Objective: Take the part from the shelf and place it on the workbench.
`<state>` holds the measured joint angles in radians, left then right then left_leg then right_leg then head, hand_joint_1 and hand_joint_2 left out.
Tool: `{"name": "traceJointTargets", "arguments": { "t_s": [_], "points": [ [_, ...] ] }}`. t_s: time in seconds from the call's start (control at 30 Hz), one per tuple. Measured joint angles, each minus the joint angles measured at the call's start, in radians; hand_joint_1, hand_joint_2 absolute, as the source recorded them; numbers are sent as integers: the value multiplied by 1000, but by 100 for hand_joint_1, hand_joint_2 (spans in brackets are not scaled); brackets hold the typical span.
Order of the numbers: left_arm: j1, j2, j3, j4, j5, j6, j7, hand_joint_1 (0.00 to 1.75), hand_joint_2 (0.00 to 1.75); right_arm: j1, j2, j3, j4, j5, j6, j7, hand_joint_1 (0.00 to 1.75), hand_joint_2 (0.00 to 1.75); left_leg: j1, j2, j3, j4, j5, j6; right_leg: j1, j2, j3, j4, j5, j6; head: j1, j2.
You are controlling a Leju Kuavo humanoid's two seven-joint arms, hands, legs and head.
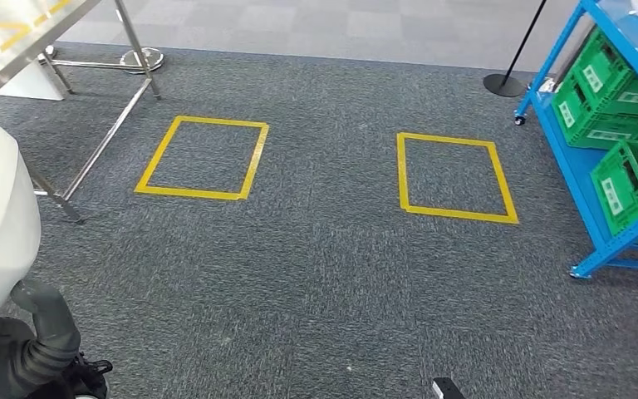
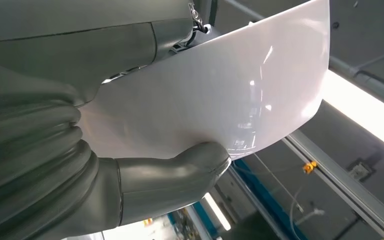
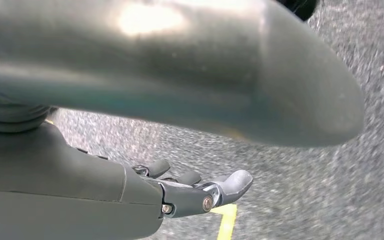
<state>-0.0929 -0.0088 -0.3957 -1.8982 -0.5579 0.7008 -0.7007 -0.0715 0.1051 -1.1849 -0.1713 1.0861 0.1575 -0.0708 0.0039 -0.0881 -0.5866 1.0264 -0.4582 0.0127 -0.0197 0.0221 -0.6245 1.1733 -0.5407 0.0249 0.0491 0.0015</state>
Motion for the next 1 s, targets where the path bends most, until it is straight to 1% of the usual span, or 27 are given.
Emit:
{"name": "traceJointTargets", "arguments": {
  "t_s": [0.03, 0.07, 0.1, 0.17, 0.2, 0.23, 0.27, 0.3, 0.33, 0.37, 0.4, 0.43, 0.47, 0.53, 0.57, 0.6, 0.63, 0.7, 0.73, 0.77, 0.8, 0.83, 0.87, 0.9, 0.93, 0.97, 1.0],
  "points": [
    [0, 0, 0, 0, 1, 0, 0, 175, 175, -1, 0, 0, 0, 0, 0, 1, 0, 0, -1, -14, -2, 4, -1, -5, -1, 20, 28, -67, 26, -1, 0, 0],
    [0, 0, 1, 0, 3, 0, 0, 175, 175, -1, 0, 0, 0, 0, 0, 2, 0, 0, -1, -26, -5, 6, -1, -11, -1, 35, 48, -114, 40, -3, 0, 0],
    [0, 1, 1, 0, 6, 0, 0, 175, 175, -2, 0, 0, 0, -1, 0, 3, 0, 0, -1, -36, -9, 6, 0, -18, 0, 45, 57, -135, 41, -5, 0, 0],
    [2, 3, 2, 0, 10, 0, 0, 175, 175, -3, 0, 0, 0, -2, 0, 4, 0, 0, 1, -57, -16, 0, 6, -33, 2, 29, 60, -140, 41, -15, 0, 0],
    [3, 4, 2, 0, 11, 0, 0, 175, 175, -4, 1, 0, 0, -3, -1, 4, 0, 0, 2, -56, -19, 1, 6, -39, 1, 16, 62, -144, 45, -22, 0, 0],
    [2, 6, 3, 0, 13, 0, 0, 175, 175, -5, 2, -1, 0, -5, -1, 4, 0, 0, 1, -38, -26, 13, -2, -43, -1, 5, 64, -148, 49, -30, -2, 0],
    [0, 8, 3, 1, 15, 0, 0, 175, 175, -6, 3, -1, 0, -7, -1, 3, 0, 0, -1, -7, -43, 46, -24, -46, -2, -9, 66, -153, 52, -36, -5, 0],
    [-1, 10, 3, 2, 17, 0, 0, 175, 175, -5, 3, -1, 0, -8, -1, 3, 0, 0, -2, 29, -67, 100, -56, -48, -1, -22, 65, -155, 53, -41, -9, 0],
    [-3, 12, 3, 4, 19, 0, 0, 175, 175, -2, 3, -2, 0, -9, -1, 3, 0, 0, -2, 59, -99, 168, -93, -51, 2, -36, 65, -155, 53, -44, -12, 0],
    [-4, 13, 4, 5, 20, 0, 0, 175, 175, 1, 3, -2, 0, -9, -1, 3, 0, 0, -1, 73, -129, 233, -122, -53, 3, -51, 64, -155, 52, -46, -13, 0],
    [-3, 15, 4, 6, 20, 0, 0, 175, 175, 3, 3, -3, 0, -8, -1, 2, 0, 0, 0, 79, -146, 272, -134, -54, 5, -66, 64, -154, 51, -46, -13, 0],
    [-2, 17, 6, 7, 20, 0, 0, 175, 175, 3, 3, -3, 0, -7, -1, 2, 0, 0, 0, 82, -146, 277, -127, -55, 5, -80, 64, -154, 51, -46, -13, 0],
    [-1, 19, 8, 6, 20, 0, 0, 175, 175, 3, 4, -3, 0, -6, -1, 1, 0, 0, 1, 87, -124, 240, -103, -55, 5, -93, 65, -154, 50, -45, -13, 0],
    [0, 22, 13, 2, 20, 0, 0, 175, 175, 1, 5, -3, 0, -5, 0, 1, 0, 0, -2, 123, -44, 100, -44, -49, 7, -117, 71, -153, 45, -39, -13, 0],
    [0, 23, 14, 0, 19, 0, 0, 175, 175, 1, 5, -3, 0, -5, 0, 1, 0, 0, -4, 142, -13, 42, -25, -42, 8, -128, 74, -151, 42, -34, -13, 0],
    [1, 24, 15, -3, 19, 0, 0, 175, 175, 1, 6, -3, 0, -5, 0, 1, 0, 0, -6, 155, 5, 8, -16, -35, 10, -137, 78, -151, 39, -28, -13, 0],
    [2, 25, 15, -5, 19, 0, 0, 175, 175, 1, 6, -3, 0, -5, -1, 2, 0, 0, -9, 155, 6, 1, -17, -28, 11, -146, 81, -151, 38, -22, -13, 0],
    [4, 25, 17, -10, 16, 0, 0, 175, 175, -2, 6, -3, 0, -7, -1, 4, 0, 0, -8, 130, 5, -3, -12, -16, 9, -163, 87, -154, 34, -9, -13, 0],
    [4, 26, 17, -12, 14, 0, 0, 175, 175, -4, 7, -3, 0, -8, -1, 4, 0, 0, -6, 118, 7, -6, -10, -9, 6, -151, 88, -148, 27, -3, -12, 0],
    [4, 25, 18, -15, 13, 0, 0, 175, 175, -6, 8, -3, 0, -9, -1, 4, 0, 0, -3, 106, 9, -10, -6, -3, 4, -124, 81, -126, 10, 3, -10, 0],
    [3, 25, 18, -16, 11, 0, 0, 175, 175, -6, 8, -3, 0, -10, -1, 4, 0, 0, 1, 94, 12, -13, -2, 2, 2, -89, 63, -84, -16, 8, -7, 0],
    [3, 24, 18, -17, 10, 1, 0, 175, 175, -6, 9, -3, 0, -10, -1, 4, 0, 0, 1, 82, 11, -13, -1, 4, 2, -55, 34, -21, -48, 10, -3, 0],
    [2, 24, 18, -16, 9, 1, 0, 175, 175, -4, 9, -3, 0, -10, -1, 4, 0, 0, 1, 68, 9, -12, 0, 6, 3, -36, -2, 50, -77, 11, -1, 0],
    [3, 23, 18, -16, 7, 1, 0, 175, 175, -1, 9, -3, 0, -9, -1, 4, 0, 0, 1, 53, 7, -11, 0, 6, 4, -29, -33, 105, -92, 10, 0, 0],
    [4, 23, 19, -15, 5, 1, 0, 175, 175, 0, 9, -3, 0, -7, -1, 4, 0, 0, 1, 37, 5, -9, 0, 7, 5, -27, -50, 128, -88, 8, 1, 0],
    [4, 24, 19, -15, 2, 1, 0, 175, 175, 1, 9, -3, 0, -4, 0, 3, 0, 0, 0, 21, 5, -7, 1, 6, 6, -24, -47, 109, -64, 5, 1, 0],
    [5, 24, 20, -16, 0, 1, 0, 175, 175, 1, 9, -3, 0, -2, 0, 2, 0, 0, 0, 6, 5, -6, 1, 5, 6, -15, -24, 52, -25, 0, 2, 0]
  ]
}}
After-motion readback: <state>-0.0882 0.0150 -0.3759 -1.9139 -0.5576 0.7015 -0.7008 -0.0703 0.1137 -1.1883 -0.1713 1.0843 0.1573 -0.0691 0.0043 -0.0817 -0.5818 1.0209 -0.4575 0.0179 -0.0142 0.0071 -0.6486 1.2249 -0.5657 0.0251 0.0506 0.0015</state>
